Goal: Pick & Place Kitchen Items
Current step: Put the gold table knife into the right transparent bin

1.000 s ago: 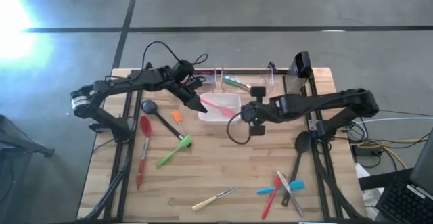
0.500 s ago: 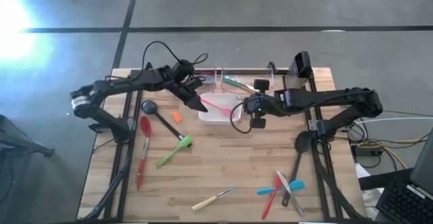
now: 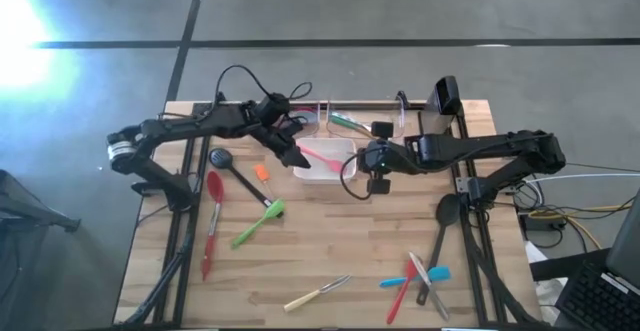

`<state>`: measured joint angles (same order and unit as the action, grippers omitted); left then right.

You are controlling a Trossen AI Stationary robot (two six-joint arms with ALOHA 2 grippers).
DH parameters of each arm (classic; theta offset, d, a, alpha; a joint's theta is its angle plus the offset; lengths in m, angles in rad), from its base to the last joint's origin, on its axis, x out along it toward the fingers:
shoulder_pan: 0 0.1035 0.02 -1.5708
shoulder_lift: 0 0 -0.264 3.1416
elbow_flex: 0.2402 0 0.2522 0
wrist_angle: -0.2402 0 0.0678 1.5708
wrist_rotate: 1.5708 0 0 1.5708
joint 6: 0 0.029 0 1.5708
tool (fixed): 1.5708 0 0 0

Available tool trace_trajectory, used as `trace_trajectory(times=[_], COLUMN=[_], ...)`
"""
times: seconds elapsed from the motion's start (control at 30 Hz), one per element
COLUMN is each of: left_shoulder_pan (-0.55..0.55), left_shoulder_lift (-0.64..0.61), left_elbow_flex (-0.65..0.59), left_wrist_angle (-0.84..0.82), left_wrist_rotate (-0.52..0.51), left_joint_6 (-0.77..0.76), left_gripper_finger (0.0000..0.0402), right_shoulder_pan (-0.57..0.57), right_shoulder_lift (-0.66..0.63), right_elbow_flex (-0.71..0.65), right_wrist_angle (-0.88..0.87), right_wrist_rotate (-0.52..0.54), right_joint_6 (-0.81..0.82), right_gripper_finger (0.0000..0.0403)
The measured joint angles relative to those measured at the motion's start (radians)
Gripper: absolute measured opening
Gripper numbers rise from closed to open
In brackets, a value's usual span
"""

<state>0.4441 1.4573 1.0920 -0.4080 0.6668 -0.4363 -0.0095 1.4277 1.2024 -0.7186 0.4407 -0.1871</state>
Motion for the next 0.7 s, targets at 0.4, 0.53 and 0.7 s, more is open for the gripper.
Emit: trace_trajectory(times=[0.4, 0.53, 0.7], left_shoulder_pan=[-0.036, -0.036, -0.046], left_shoulder_lift=[0.204, 0.255, 0.290], left_elbow_flex=[0.001, 0.002, 0.024], left_wrist_angle=[0.349, 0.425, 0.434], left_wrist_rotate=[-0.019, -0.013, -0.069], left_joint_6=[0.048, 0.079, 0.159], left_gripper_finger=[0.0179, 0.0179, 0.0179], right_shoulder_pan=[0.000, 0.000, 0.000], right_shoulder_lift=[0.000, 0.000, 0.000], right_elbow_flex=[-0.045, -0.046, -0.046], right_wrist_angle=[0.006, 0.011, 0.028], right_wrist_rotate=[-0.001, -0.010, -0.026], right_joint_6=[0.011, 0.007, -0.002], right_gripper_finger=[0.0007, 0.0007, 0.0007])
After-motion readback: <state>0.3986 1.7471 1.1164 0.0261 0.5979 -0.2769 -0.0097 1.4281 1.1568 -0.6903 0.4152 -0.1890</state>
